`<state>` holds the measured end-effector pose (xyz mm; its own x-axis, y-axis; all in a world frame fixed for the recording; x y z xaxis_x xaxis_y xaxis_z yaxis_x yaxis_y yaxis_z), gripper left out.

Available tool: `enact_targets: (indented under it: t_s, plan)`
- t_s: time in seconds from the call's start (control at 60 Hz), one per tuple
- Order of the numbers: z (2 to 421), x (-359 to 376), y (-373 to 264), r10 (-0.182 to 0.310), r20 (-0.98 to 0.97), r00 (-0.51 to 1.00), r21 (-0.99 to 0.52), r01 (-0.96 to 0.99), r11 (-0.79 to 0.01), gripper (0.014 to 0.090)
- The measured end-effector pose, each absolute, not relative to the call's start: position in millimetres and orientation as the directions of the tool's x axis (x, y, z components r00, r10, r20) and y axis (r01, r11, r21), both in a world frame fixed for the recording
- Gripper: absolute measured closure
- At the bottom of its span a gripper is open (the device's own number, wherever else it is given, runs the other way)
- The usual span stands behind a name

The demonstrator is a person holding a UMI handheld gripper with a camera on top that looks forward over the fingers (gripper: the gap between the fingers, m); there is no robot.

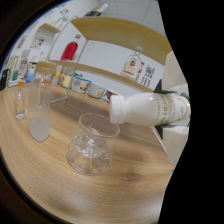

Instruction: Make me a cup of Mount Fuji.

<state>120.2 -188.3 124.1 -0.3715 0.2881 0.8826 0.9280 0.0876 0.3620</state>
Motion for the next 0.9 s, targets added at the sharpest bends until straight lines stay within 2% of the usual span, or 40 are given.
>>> enact_targets:
  t_s: [0.1, 0.183, 0.283, 0.35, 0.417, 0.5, 0.583, 0.683, 0.75, 0.817, 0.9]
  plan:
    - [126, 116, -188, 0.26, 0.852, -0.455, 0.438, 0.89, 0.125, 0.0567]
    - [128, 117, -187, 0.255, 0.842, -0.475, 0.458, 0.88, 0.125, 0.0565]
    - [131, 120, -187, 0.264, 0.856, -0.445, 0.432, 0.895, 0.11, 0.0568]
    - [135, 121, -190, 0.278, 0.886, -0.371, 0.359, 0.929, 0.093, 0.0567]
    - [141, 122, -195, 0.296, 0.925, -0.239, 0.231, 0.971, 0.06, 0.0567]
    - [151, 122, -204, 0.321, 0.947, 0.025, -0.028, 1.0, 0.005, 0.0566]
    - [170, 116, -213, 0.306, 0.896, 0.322, -0.329, 0.944, -0.032, 0.0565]
    - [187, 112, -220, 0.288, 0.709, 0.643, -0.649, 0.756, -0.088, 0.0565]
    - [189, 112, -221, 0.275, 0.528, 0.803, -0.808, 0.575, -0.127, 0.0566]
    - [178, 118, -218, 0.253, 0.35, 0.902, -0.897, 0.4, -0.186, 0.0565]
    - [154, 121, -212, 0.224, 0.19, 0.956, -0.935, 0.246, -0.254, 0.0566]
